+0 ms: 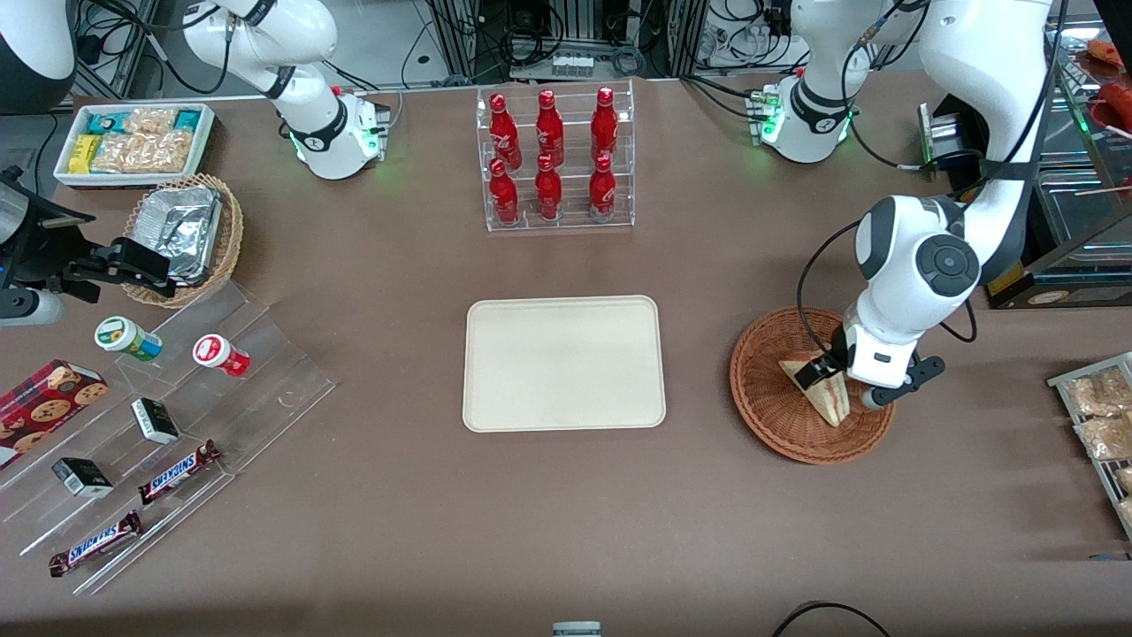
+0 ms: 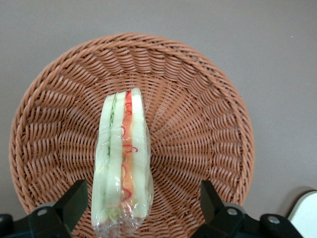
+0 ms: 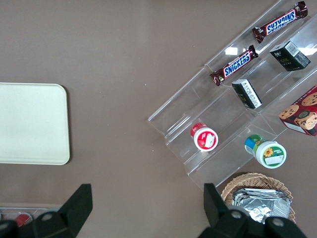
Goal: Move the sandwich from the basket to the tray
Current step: 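Lower the left gripper and close it on the wrapped sandwich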
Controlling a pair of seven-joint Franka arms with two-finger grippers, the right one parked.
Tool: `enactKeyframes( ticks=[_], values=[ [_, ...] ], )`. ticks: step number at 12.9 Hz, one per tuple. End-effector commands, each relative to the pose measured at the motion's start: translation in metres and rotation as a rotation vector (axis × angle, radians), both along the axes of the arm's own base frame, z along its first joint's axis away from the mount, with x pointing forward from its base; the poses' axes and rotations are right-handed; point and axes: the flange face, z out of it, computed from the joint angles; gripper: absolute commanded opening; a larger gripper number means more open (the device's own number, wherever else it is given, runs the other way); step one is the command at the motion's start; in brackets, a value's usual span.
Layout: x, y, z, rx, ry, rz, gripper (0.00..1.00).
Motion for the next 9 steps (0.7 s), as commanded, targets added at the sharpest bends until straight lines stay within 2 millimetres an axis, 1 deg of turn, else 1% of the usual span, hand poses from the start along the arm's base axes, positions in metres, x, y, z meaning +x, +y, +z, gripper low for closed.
enactKeyframes(
  ticks=[1, 8, 9],
  values=[
    [-0.002, 0.000, -0.013, 0.018, 0.002, -0.003, 1.00],
    [-0.023, 0.009, -0.035, 0.057, 0.053, -0.032, 0.99],
    [-0.022, 0.009, -0.034, 0.058, 0.052, -0.027, 0.92]
  ],
)
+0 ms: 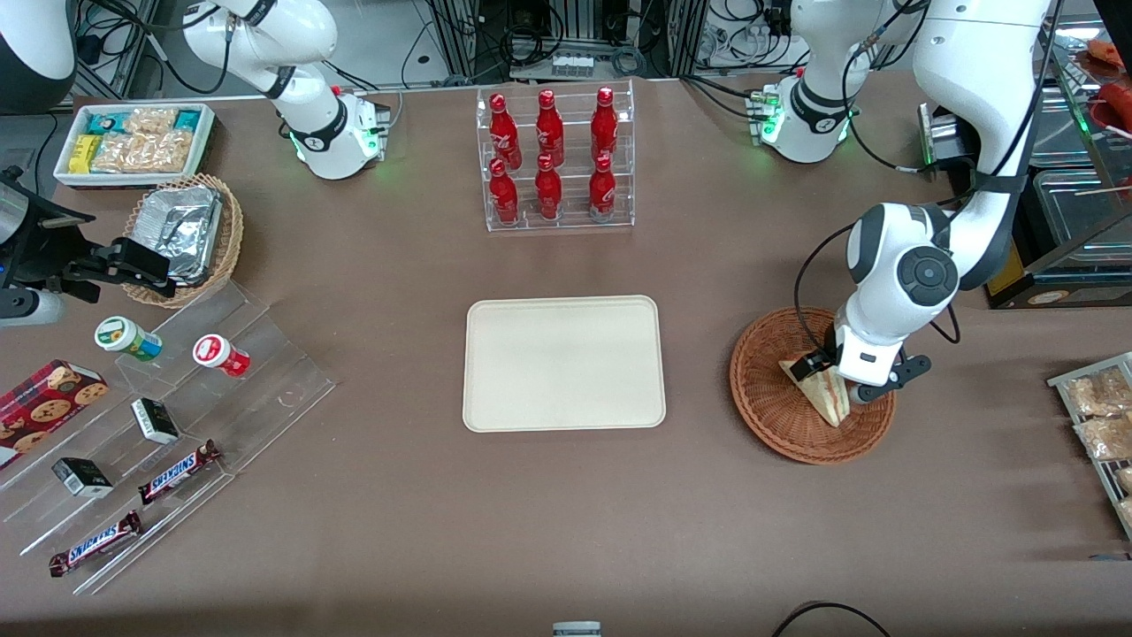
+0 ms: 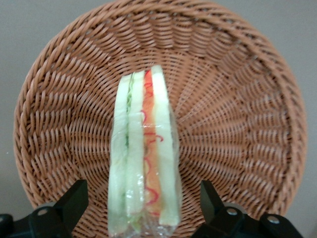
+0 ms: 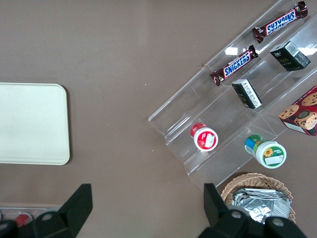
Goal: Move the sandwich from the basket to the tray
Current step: 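Lower the left gripper and close it on the wrapped sandwich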
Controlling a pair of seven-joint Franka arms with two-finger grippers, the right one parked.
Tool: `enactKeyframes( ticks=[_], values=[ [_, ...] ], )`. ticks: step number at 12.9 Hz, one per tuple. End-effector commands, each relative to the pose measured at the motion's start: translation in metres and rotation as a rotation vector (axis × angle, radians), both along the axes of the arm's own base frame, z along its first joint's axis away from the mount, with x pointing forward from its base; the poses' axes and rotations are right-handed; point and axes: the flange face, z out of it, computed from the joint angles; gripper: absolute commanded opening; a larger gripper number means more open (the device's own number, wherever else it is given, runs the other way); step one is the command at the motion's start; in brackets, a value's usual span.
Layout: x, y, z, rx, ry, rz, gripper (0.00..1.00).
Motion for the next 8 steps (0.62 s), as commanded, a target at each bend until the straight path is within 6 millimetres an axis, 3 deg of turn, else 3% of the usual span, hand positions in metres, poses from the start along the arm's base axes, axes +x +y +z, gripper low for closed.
enactKeyframes(
  ticks=[1, 3, 5, 8],
  values=[
    [-0.005, 0.003, 0.000, 0.013, -0.014, 0.009, 0.68],
    [-0.001, 0.003, 0.004, 0.013, -0.018, 0.027, 0.00],
    [0.008, 0.000, 0.015, 0.015, -0.017, 0.033, 0.00],
    [0.028, -0.004, 0.057, 0.041, 0.061, 0.027, 0.00]
  ],
)
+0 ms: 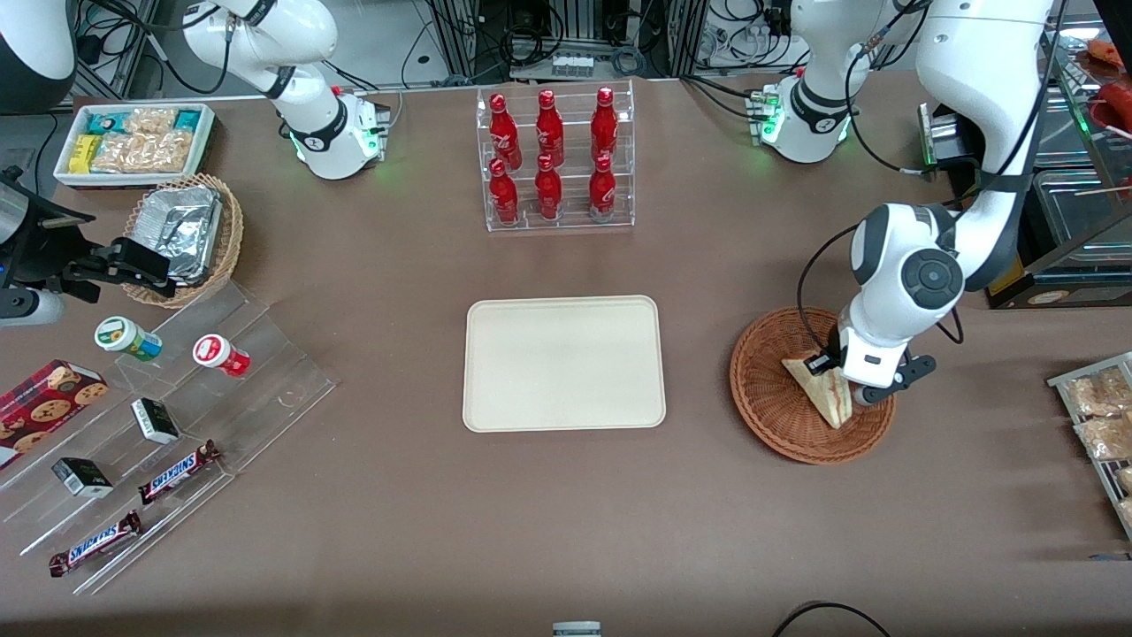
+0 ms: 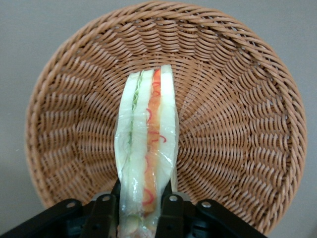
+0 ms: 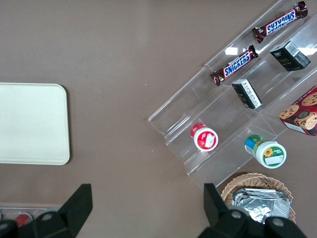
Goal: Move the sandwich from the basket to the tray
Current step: 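Lower the left gripper and close it on the wrapped sandwich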
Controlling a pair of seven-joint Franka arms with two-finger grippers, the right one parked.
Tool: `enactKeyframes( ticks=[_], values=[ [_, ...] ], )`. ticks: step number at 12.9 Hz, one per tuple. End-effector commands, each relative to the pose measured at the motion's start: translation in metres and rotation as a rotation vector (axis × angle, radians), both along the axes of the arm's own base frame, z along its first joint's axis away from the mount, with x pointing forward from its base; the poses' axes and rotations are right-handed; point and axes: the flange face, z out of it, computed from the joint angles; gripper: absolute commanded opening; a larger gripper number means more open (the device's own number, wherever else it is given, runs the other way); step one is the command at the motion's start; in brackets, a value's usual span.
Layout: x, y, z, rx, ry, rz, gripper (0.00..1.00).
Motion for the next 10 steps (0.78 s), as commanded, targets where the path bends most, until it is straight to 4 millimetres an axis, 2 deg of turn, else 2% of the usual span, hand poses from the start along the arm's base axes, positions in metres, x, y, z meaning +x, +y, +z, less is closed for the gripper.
enactKeyframes(
  ticks=[1, 2, 6, 8, 10],
  values=[
    [0.019, -0.007, 0.050, 0.036, 0.052, -0.001, 0.00],
    [0.022, -0.010, 0.065, 0.042, 0.076, -0.003, 0.00],
    [0.028, -0.059, 0.125, 0.030, 0.096, -0.094, 0.00],
    [0.029, -0.086, 0.137, 0.004, 0.072, -0.157, 0.00],
    [0.031, -0.132, 0.138, -0.013, 0.061, -0.212, 0.00]
  ],
)
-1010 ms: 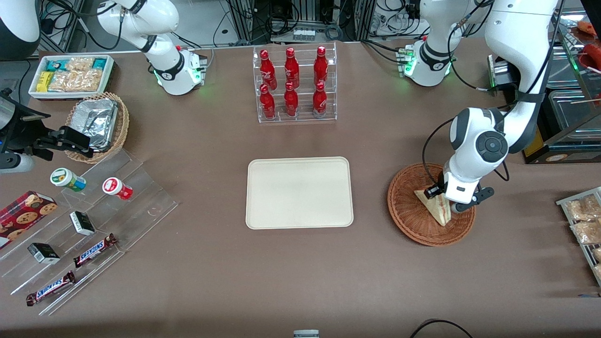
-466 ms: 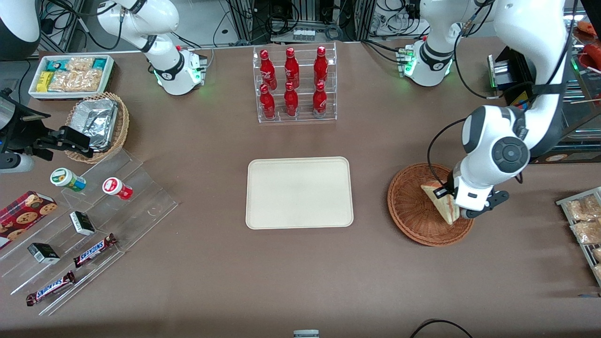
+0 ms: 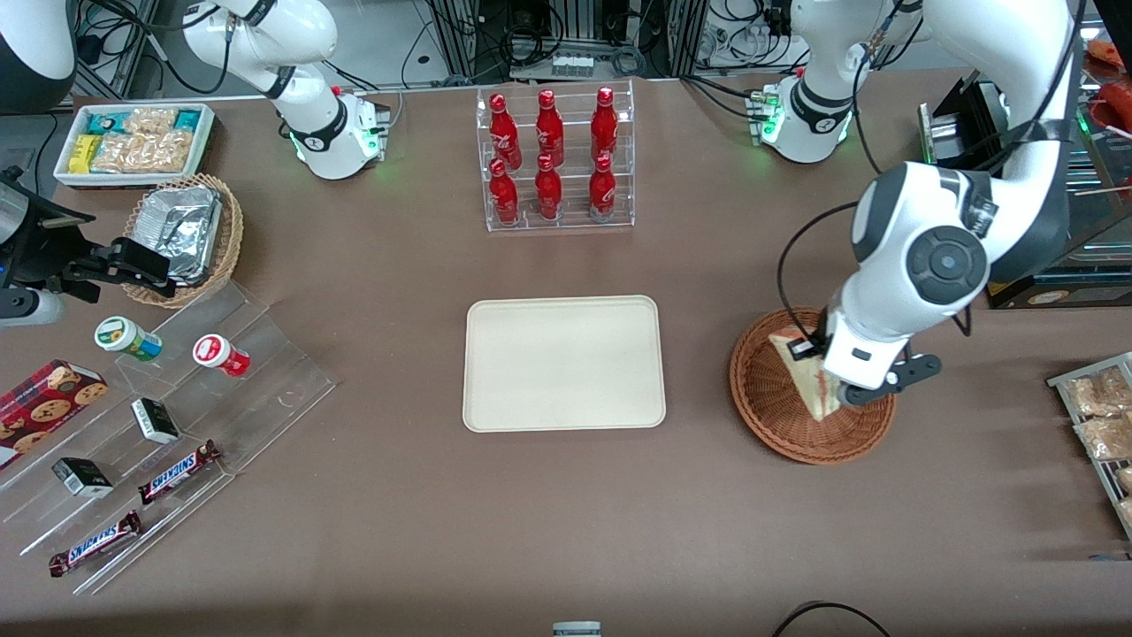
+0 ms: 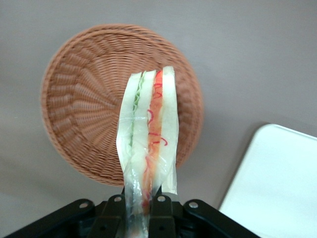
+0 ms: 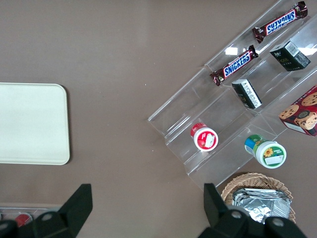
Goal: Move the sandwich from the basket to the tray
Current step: 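Lift the sandwich and carry it with the left gripper over the tray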
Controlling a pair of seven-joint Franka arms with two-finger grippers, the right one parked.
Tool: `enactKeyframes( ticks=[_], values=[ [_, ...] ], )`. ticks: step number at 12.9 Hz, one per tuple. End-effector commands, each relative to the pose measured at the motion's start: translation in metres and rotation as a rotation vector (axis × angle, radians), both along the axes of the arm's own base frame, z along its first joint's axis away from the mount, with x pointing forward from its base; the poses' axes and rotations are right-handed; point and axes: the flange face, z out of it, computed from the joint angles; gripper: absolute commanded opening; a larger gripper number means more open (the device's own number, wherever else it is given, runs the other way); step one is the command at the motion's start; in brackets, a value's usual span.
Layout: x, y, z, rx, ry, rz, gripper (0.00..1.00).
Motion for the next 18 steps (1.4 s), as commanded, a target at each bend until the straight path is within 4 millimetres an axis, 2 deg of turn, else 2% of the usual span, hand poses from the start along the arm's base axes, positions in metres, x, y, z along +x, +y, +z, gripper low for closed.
enactKeyframes(
  ticks=[1, 5, 6, 7, 8, 10, 11, 15, 18],
  values=[
    [0.003, -0.060, -0.002, -0.007, 0.001, -0.092, 0.00],
    [-0.013, -0.173, -0.028, -0.026, -0.001, -0.162, 0.00],
    [-0.025, -0.214, -0.042, -0.007, -0.009, -0.210, 0.00],
    [-0.033, -0.238, -0.052, 0.011, -0.019, -0.222, 0.00],
    [-0.035, -0.250, -0.068, 0.017, -0.011, -0.202, 0.00],
    [-0.046, -0.274, -0.087, 0.025, -0.005, -0.235, 0.00],
    [-0.047, -0.276, -0.096, 0.037, -0.008, -0.246, 0.00],
    [-0.067, -0.309, -0.139, 0.037, -0.027, -0.309, 0.00],
    [-0.077, -0.327, -0.164, 0.047, -0.056, -0.300, 0.00]
  ],
)
